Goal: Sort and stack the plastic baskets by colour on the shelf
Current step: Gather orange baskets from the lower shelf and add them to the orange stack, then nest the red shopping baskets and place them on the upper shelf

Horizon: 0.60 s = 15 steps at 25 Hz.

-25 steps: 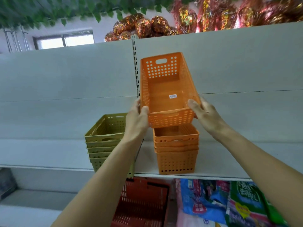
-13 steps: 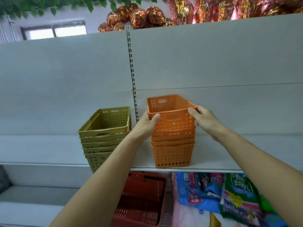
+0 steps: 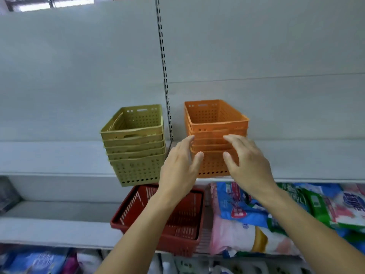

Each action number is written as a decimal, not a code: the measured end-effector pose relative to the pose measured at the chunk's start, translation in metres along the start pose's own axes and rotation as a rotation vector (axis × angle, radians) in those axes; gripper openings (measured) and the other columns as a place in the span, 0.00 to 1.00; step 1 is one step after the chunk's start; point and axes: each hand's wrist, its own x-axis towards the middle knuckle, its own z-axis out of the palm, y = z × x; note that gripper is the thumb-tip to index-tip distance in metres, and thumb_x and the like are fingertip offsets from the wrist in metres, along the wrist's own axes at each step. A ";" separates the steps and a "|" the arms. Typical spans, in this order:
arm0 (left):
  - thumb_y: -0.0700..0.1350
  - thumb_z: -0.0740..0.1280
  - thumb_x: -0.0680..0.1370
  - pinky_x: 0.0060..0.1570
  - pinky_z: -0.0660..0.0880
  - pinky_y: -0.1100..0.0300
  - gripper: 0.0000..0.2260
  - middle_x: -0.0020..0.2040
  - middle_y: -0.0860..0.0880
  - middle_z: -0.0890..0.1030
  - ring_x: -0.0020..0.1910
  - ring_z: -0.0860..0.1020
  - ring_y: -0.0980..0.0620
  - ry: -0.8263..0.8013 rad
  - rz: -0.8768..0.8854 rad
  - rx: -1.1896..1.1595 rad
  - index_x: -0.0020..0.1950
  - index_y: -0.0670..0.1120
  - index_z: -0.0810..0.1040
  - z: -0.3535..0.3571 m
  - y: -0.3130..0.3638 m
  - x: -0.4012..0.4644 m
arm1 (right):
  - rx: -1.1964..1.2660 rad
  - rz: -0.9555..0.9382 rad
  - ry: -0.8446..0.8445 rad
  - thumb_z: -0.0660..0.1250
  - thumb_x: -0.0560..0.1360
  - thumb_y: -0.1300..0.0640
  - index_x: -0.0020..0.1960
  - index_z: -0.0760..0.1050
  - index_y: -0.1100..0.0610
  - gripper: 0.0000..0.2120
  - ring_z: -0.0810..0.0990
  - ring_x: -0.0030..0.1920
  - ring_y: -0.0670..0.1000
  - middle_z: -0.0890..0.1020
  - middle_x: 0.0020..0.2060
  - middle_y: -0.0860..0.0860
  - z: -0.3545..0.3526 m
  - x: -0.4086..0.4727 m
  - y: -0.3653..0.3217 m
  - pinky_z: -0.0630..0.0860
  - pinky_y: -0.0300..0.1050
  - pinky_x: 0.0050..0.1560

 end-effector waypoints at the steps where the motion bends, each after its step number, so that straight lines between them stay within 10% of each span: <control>1: 0.54 0.61 0.81 0.66 0.72 0.53 0.22 0.69 0.54 0.76 0.69 0.72 0.56 0.015 -0.009 -0.004 0.75 0.51 0.67 0.001 -0.005 -0.014 | 0.015 -0.015 -0.007 0.62 0.77 0.53 0.68 0.71 0.52 0.19 0.71 0.66 0.50 0.76 0.66 0.48 0.006 -0.015 -0.002 0.70 0.48 0.61; 15: 0.43 0.65 0.80 0.46 0.76 0.58 0.14 0.51 0.49 0.85 0.48 0.84 0.52 -0.135 -0.947 -0.341 0.65 0.46 0.77 0.063 -0.145 -0.213 | 0.278 0.387 -0.760 0.62 0.78 0.56 0.66 0.71 0.49 0.17 0.77 0.55 0.48 0.78 0.62 0.48 0.128 -0.173 0.057 0.73 0.46 0.55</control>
